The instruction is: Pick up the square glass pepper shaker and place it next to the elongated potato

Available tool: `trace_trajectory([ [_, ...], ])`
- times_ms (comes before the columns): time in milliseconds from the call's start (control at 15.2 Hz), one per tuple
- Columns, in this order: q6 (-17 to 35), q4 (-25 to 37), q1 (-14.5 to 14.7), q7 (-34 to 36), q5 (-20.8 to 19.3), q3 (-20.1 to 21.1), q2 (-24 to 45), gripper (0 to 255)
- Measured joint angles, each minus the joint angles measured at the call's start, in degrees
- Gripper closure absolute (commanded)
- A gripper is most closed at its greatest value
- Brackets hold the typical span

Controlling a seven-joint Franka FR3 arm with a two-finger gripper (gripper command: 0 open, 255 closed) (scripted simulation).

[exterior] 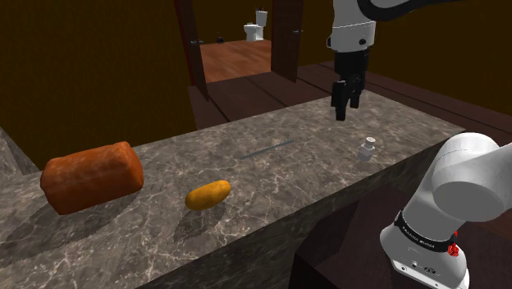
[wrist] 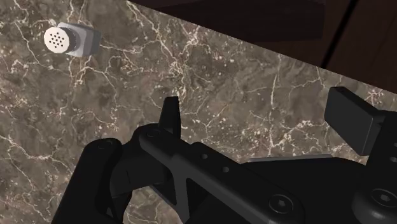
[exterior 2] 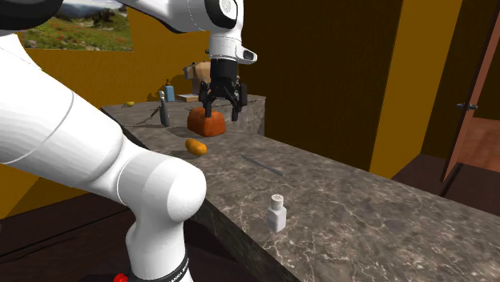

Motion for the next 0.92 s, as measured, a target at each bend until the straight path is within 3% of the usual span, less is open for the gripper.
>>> trace_trajectory([
  [330,2.95,-5.18,-1.59,-2.62,-2.22,-2.95,-3.03,0],
  [924,13.24,-17.55,-8.10,-10.87,-10.61,-13.25,-7.79,0],
])
